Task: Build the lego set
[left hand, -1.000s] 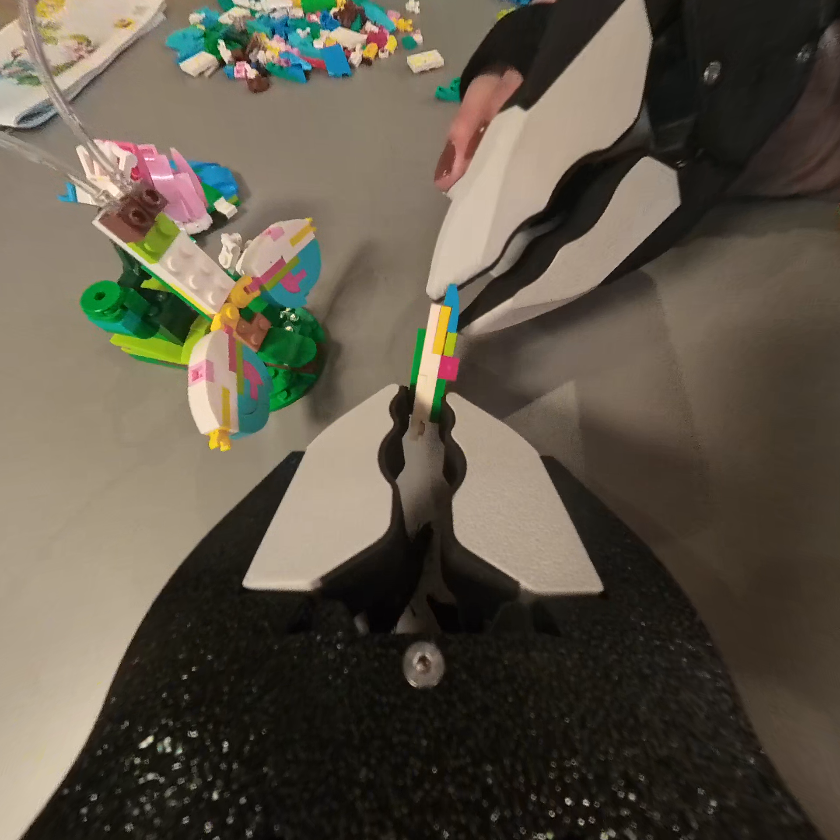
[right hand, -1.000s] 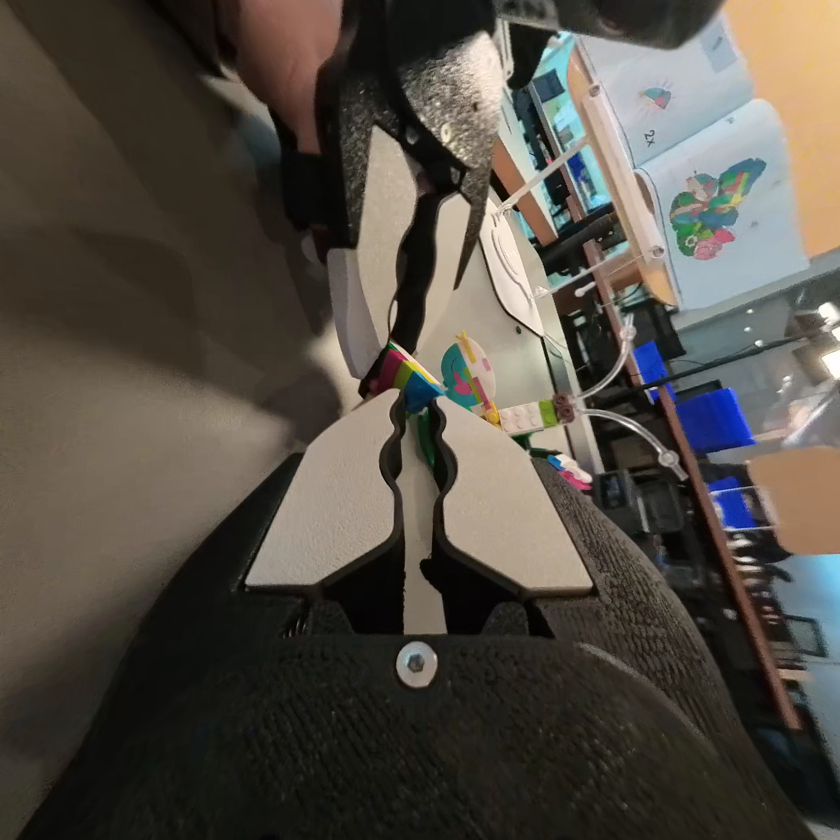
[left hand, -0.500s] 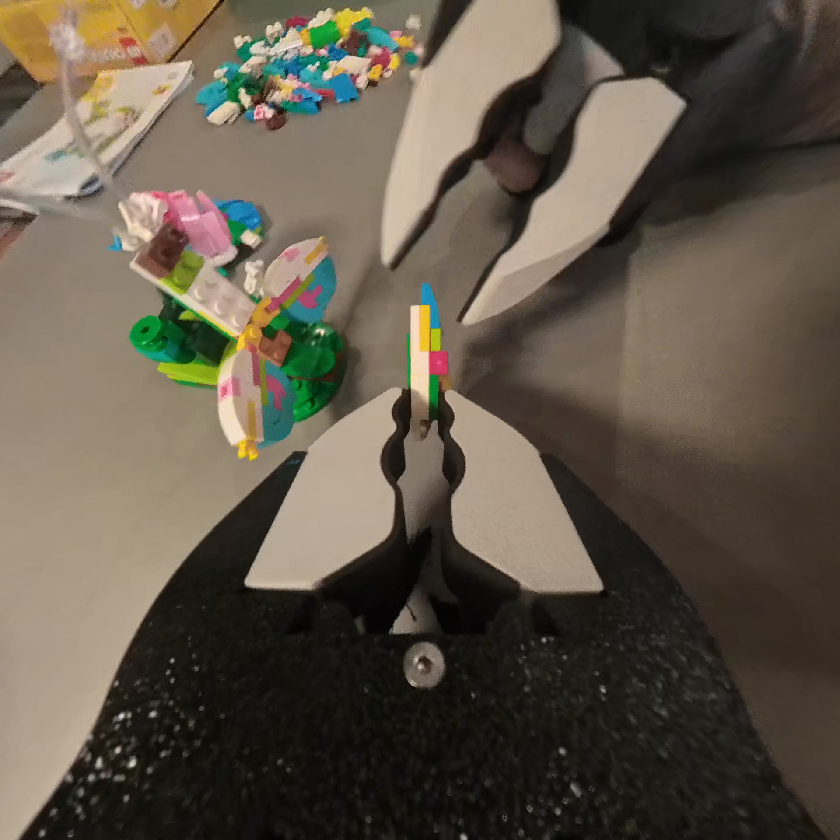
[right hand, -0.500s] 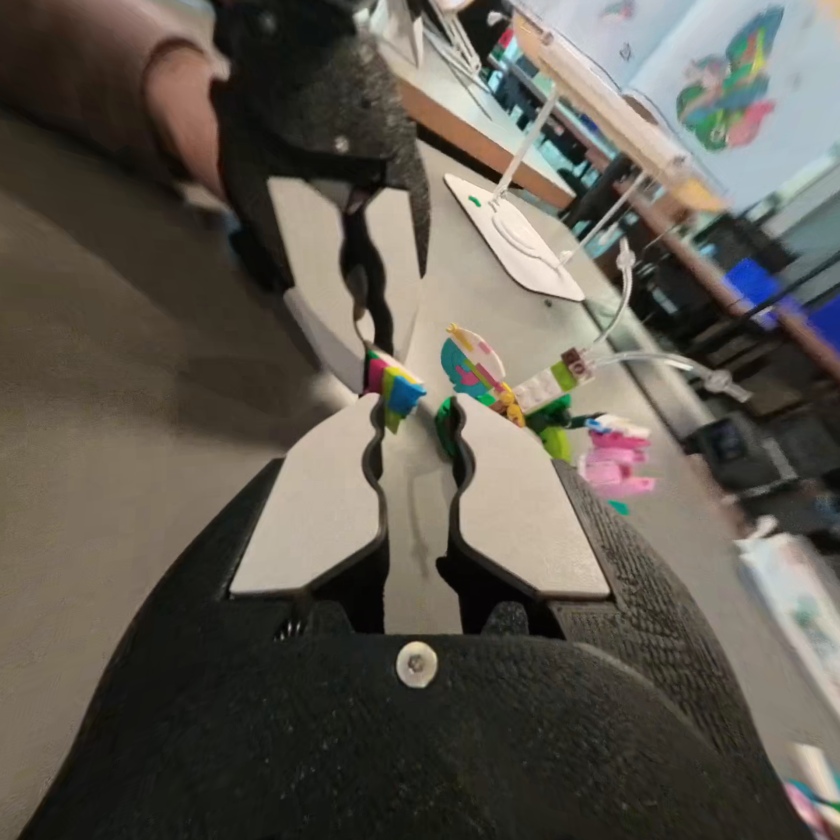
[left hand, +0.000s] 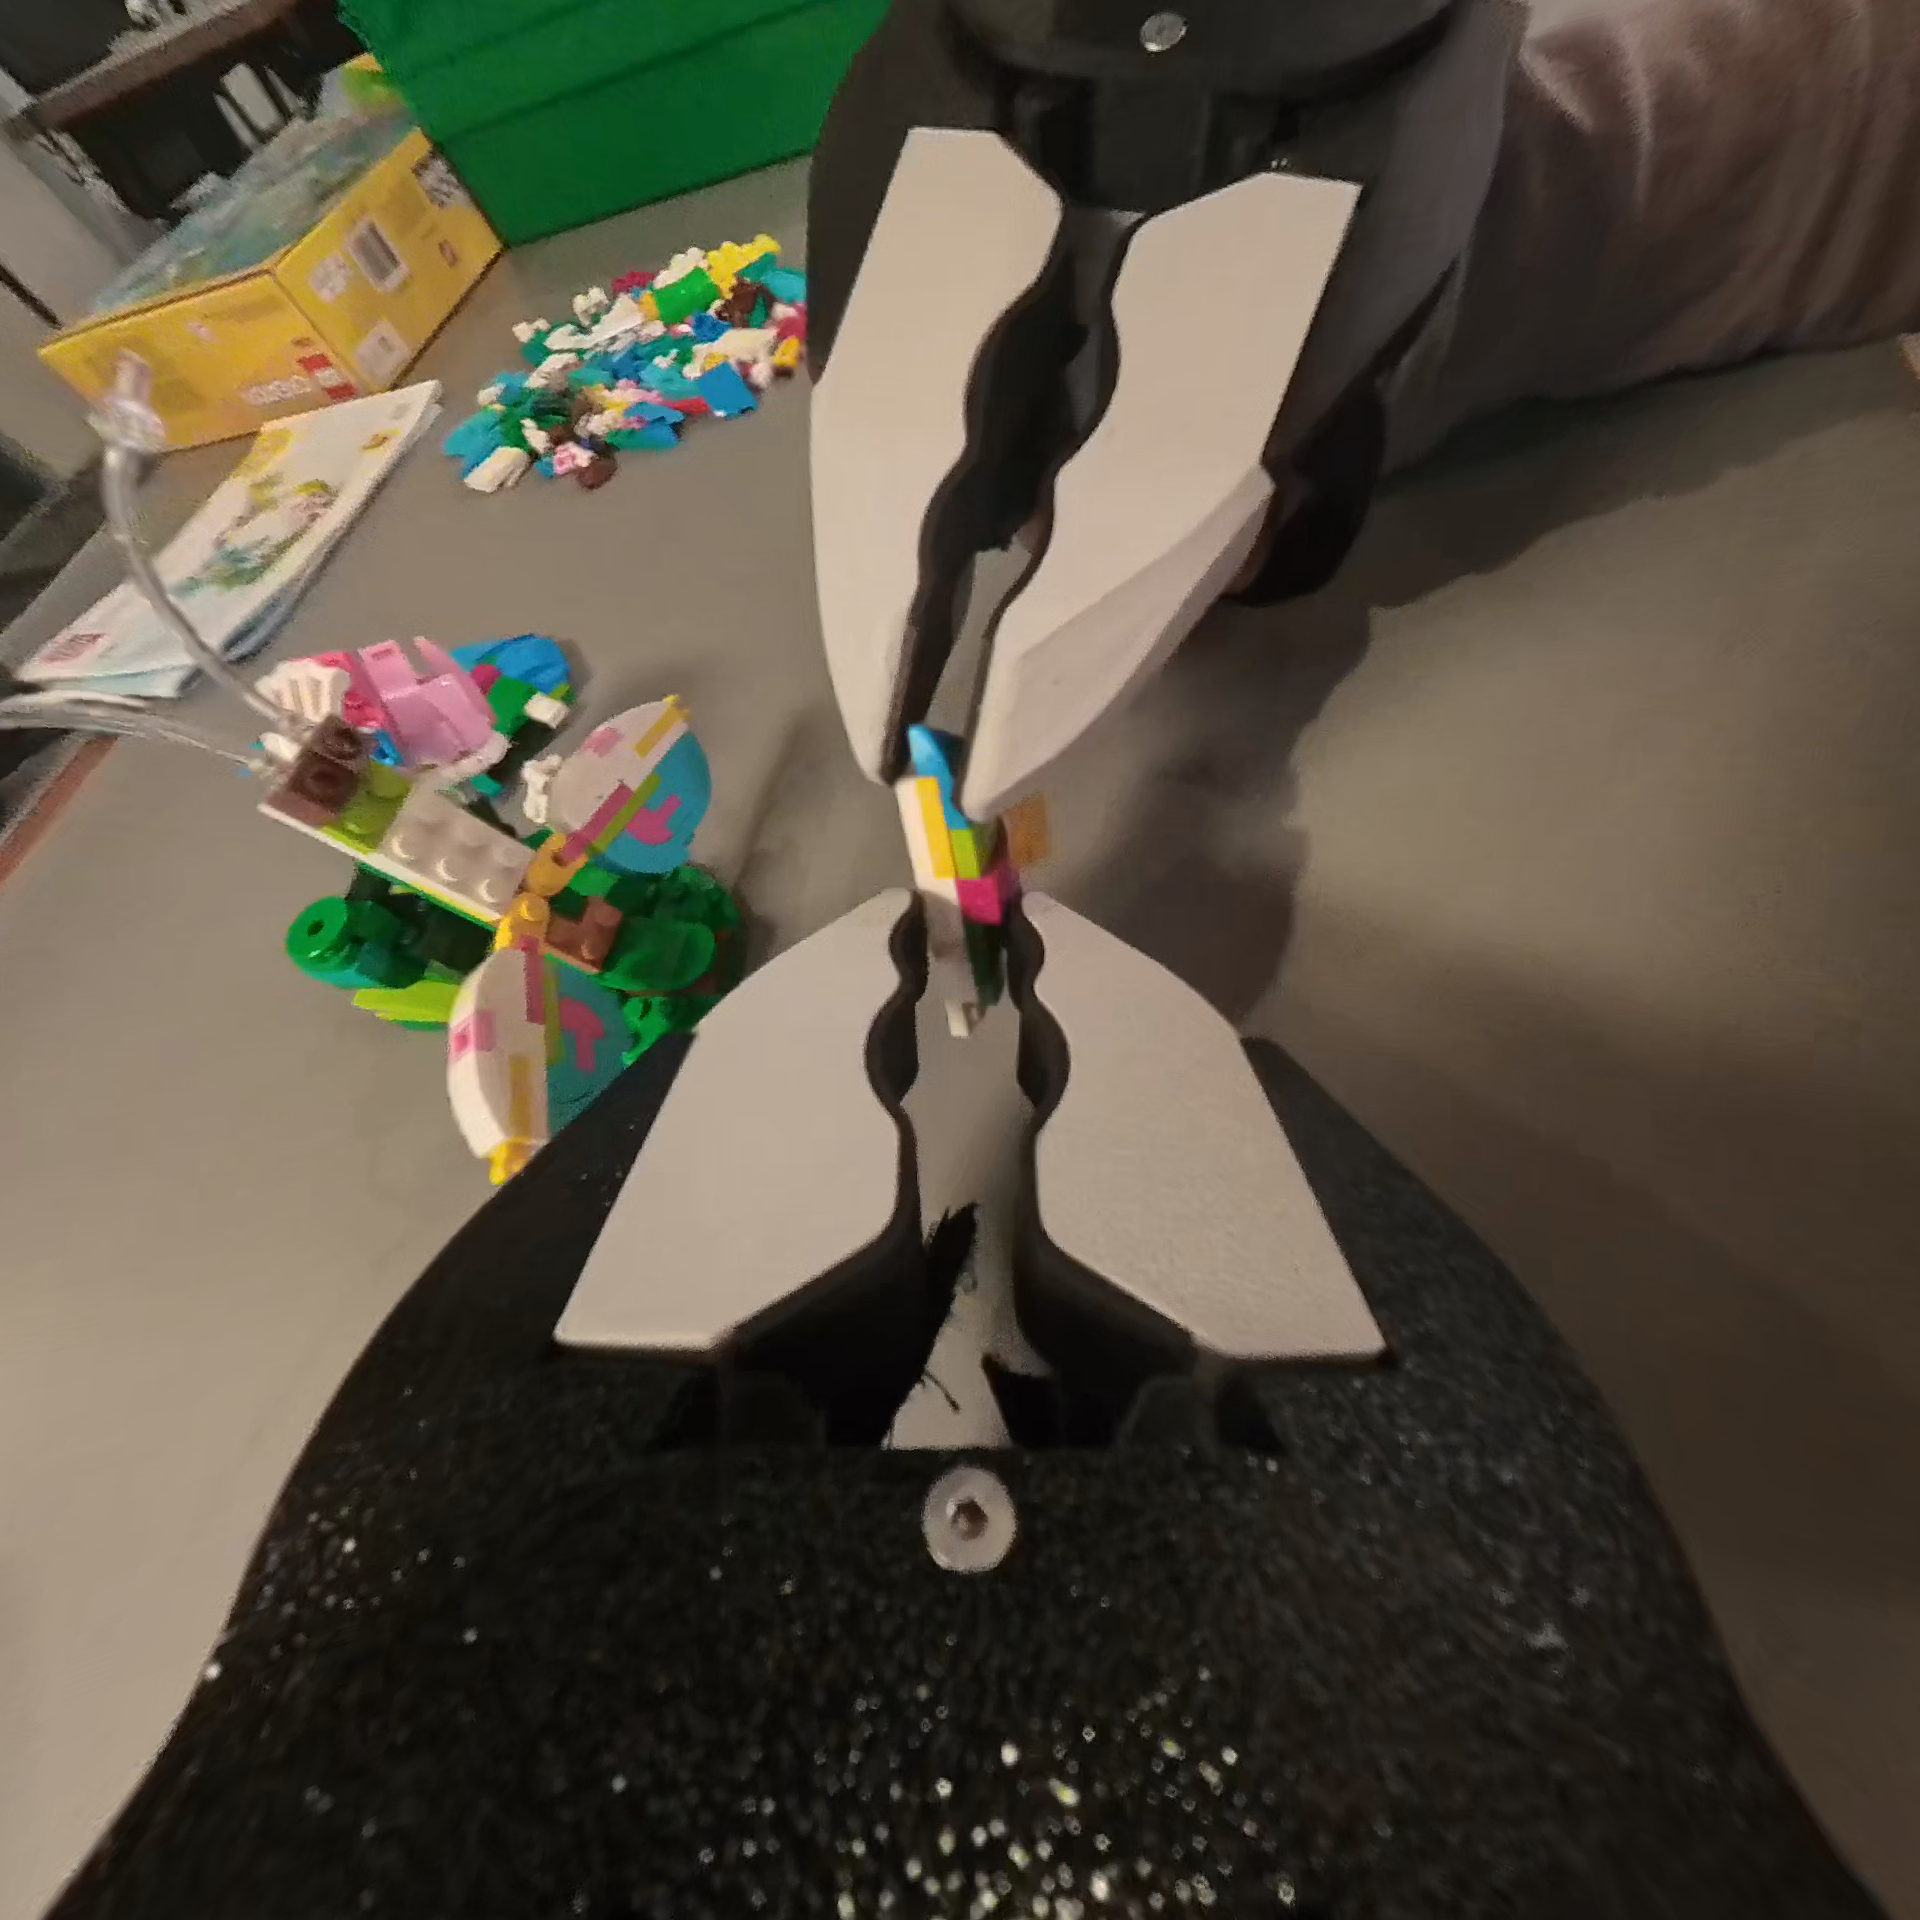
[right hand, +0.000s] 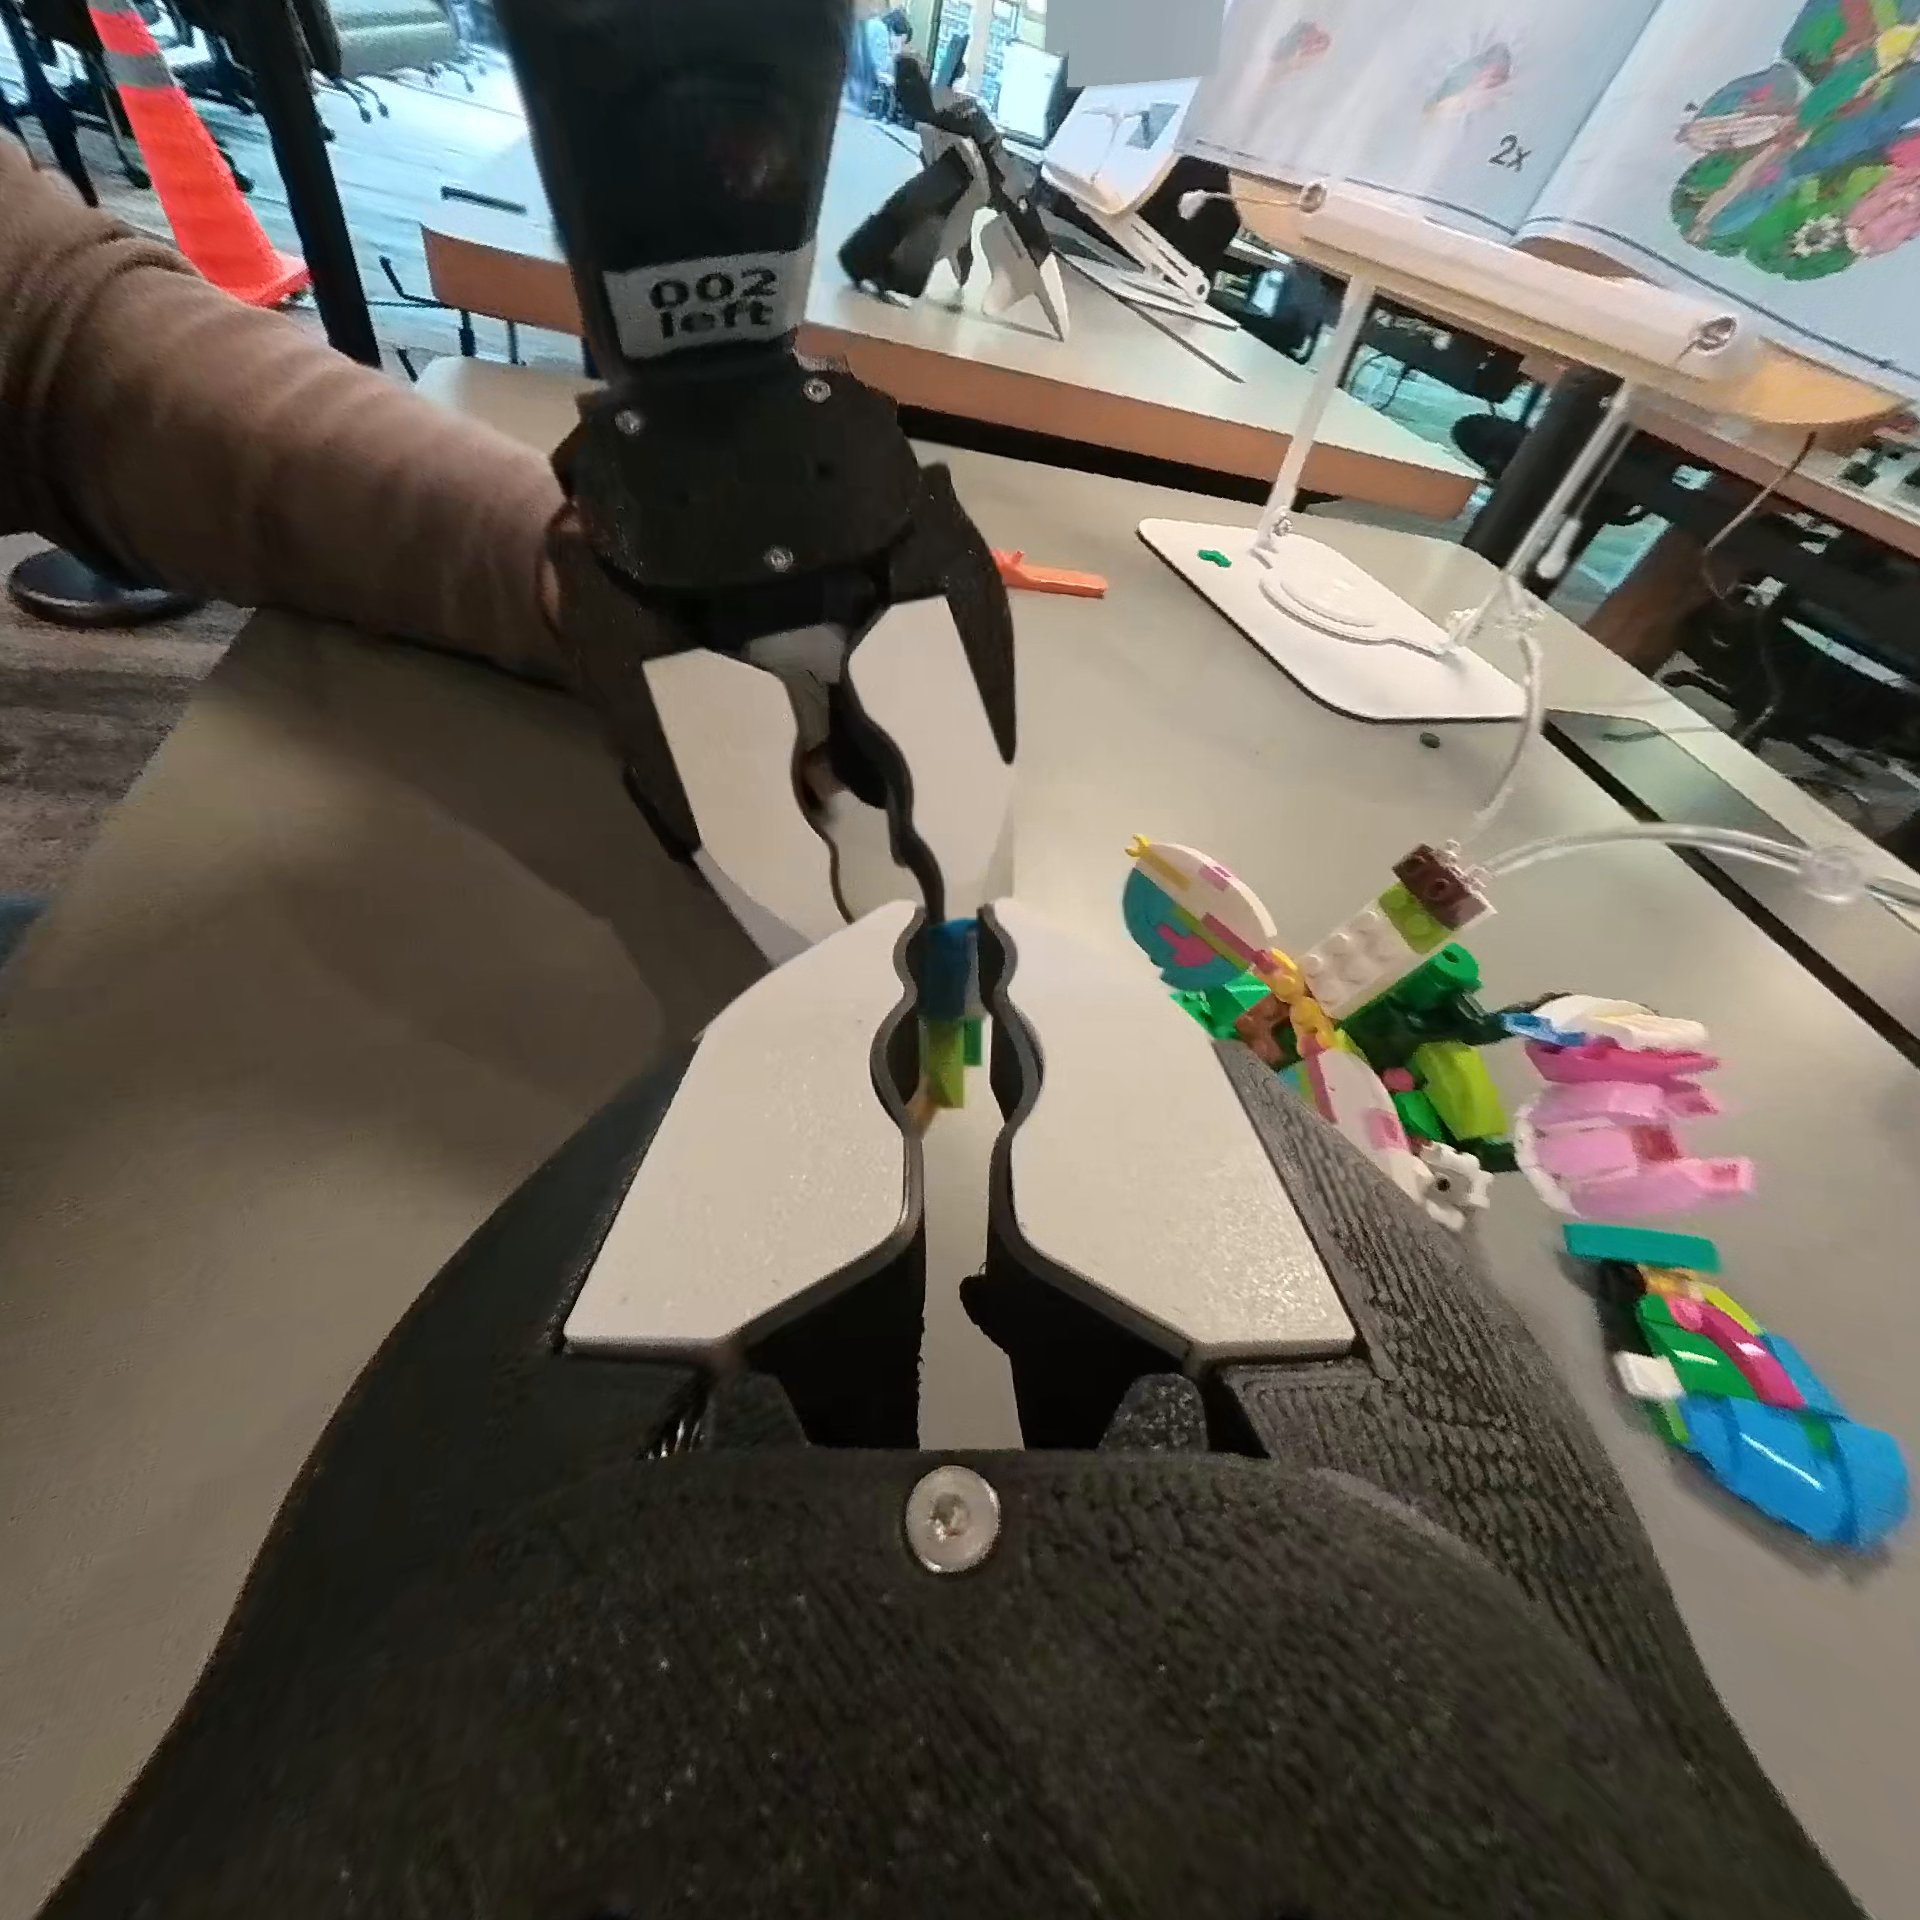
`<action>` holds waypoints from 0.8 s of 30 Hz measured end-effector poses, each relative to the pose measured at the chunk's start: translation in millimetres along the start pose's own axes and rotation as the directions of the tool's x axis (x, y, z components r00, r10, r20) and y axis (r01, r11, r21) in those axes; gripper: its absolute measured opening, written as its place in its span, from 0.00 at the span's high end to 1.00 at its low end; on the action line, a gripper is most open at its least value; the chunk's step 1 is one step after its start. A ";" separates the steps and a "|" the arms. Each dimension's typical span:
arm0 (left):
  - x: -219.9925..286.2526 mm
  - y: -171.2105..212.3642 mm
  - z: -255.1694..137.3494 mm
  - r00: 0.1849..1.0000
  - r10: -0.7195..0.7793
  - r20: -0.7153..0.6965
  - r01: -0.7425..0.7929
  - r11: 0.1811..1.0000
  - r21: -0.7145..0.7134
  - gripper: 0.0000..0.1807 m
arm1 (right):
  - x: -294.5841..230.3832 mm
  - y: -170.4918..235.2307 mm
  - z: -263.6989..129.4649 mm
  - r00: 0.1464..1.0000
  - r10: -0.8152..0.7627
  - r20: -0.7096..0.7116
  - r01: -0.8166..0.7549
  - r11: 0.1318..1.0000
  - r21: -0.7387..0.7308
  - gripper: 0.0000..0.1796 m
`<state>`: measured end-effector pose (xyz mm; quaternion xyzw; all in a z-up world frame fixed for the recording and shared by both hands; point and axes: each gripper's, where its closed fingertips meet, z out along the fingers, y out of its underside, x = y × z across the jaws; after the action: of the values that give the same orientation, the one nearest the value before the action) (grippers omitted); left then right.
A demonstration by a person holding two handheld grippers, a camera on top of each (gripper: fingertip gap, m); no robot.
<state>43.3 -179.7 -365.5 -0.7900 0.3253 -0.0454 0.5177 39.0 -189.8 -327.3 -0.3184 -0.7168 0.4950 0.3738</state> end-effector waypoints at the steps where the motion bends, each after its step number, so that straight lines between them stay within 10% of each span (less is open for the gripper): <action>1: -0.2 -1.2 -0.1 1.000 0.013 0.011 -0.013 1.000 0.006 0.92 | -1.5 -3.0 1.1 1.000 0.003 0.004 -0.003 1.000 0.014 0.96; 10: -6.7 -21.4 -12.4 0.993 -0.119 -0.013 0.120 0.985 0.124 0.93 | 1.0 -26.8 4.2 0.985 0.170 0.024 -0.172 0.972 0.158 0.87; 24: 5.3 -24.8 -11.7 0.945 -0.276 -0.175 0.299 0.947 0.120 0.93 | 3.2 -26.4 5.1 0.975 -0.143 -0.169 0.158 0.984 0.080 0.95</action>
<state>54.2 -185.6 -340.4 -0.7834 0.2417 -0.2057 0.5343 30.7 -197.7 -302.7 -0.2845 -0.6821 0.4705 0.4820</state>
